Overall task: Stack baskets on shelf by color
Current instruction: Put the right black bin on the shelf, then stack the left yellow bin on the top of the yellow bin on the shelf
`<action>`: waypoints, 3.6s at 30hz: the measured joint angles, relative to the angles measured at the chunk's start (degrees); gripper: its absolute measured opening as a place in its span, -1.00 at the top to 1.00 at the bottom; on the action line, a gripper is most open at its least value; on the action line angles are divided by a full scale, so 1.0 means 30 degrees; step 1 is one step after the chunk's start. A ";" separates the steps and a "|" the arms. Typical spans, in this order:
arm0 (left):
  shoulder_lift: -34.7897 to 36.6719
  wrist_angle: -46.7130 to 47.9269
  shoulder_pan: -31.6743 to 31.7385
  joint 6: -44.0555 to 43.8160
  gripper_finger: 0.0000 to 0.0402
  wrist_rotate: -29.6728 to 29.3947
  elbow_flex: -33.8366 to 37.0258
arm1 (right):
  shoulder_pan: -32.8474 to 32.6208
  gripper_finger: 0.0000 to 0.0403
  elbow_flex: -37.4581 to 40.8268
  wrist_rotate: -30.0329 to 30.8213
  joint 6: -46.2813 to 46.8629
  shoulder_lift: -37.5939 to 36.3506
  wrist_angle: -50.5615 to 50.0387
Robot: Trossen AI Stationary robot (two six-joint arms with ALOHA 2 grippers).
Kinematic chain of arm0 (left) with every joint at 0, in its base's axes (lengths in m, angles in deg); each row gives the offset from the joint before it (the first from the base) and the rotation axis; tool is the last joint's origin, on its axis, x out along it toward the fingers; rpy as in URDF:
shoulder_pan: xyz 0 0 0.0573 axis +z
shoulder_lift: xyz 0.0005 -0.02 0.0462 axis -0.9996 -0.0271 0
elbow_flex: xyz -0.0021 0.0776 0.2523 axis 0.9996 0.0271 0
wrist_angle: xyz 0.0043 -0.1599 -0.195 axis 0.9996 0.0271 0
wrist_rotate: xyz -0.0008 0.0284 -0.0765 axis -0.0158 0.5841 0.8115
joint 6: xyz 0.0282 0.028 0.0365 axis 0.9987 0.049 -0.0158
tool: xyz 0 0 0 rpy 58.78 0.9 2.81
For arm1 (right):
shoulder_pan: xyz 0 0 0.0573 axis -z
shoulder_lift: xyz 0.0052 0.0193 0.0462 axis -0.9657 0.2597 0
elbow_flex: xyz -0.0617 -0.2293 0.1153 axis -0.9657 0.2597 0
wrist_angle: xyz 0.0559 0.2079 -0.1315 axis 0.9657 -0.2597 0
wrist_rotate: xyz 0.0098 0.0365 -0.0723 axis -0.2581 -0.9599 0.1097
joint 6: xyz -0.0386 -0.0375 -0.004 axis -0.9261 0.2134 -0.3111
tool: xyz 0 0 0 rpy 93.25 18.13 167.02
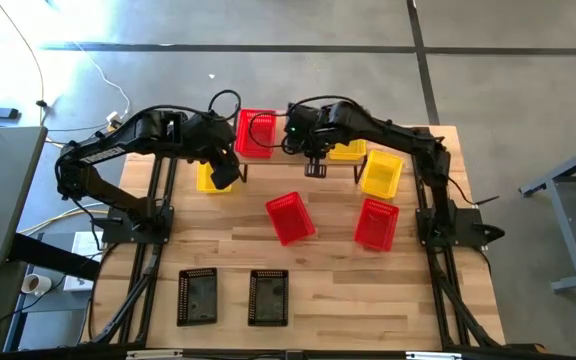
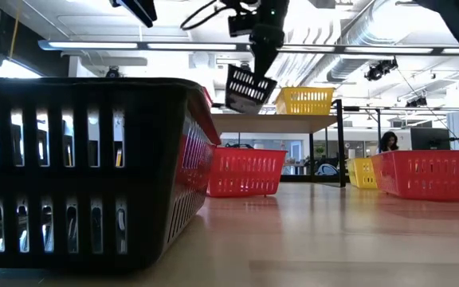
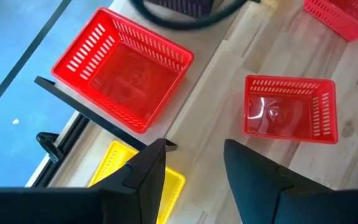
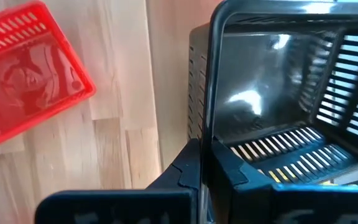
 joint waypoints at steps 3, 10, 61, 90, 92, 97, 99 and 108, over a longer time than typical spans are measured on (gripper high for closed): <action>0.0000 0.0000 0.0000 0.0006 0.23 0.0007 0.0000 | -0.0002 1.00 0.0000 0.0007 -0.0070 0.0265 -0.0149; 0.0000 0.0000 0.0000 -0.0001 0.23 0.0073 0.0000 | -0.0015 1.00 0.0000 0.0000 0.0045 0.0582 -0.0566; 0.0000 0.0015 -0.0007 0.0170 0.23 0.0596 0.0000 | -0.0022 0.77 -0.0036 -0.1244 0.2895 0.0855 0.1697; 0.0327 0.3938 -0.1819 -0.1392 0.23 0.0440 0.0725 | -0.0644 0.77 -0.0058 -0.1086 0.5132 -0.3394 0.0437; 0.0874 0.3349 -0.1903 -0.2031 0.23 0.0093 0.1762 | -0.0576 0.77 -0.0058 -0.1093 0.5114 -0.3601 0.0437; 0.2645 0.1562 -0.1473 -0.4839 0.23 -0.0793 0.5018 | -0.0554 0.77 -0.0058 -0.1111 0.4620 -0.3815 0.0386; 0.3331 0.0852 -0.1118 -0.5671 0.23 -0.0701 0.6168 | -0.0554 0.77 -0.0058 -0.1173 0.4231 -0.3815 0.0380; 0.4672 -0.2052 0.0005 -0.7345 0.23 0.1571 1.0963 | -0.0503 0.77 -0.0058 -0.1166 0.3339 -0.3815 0.0444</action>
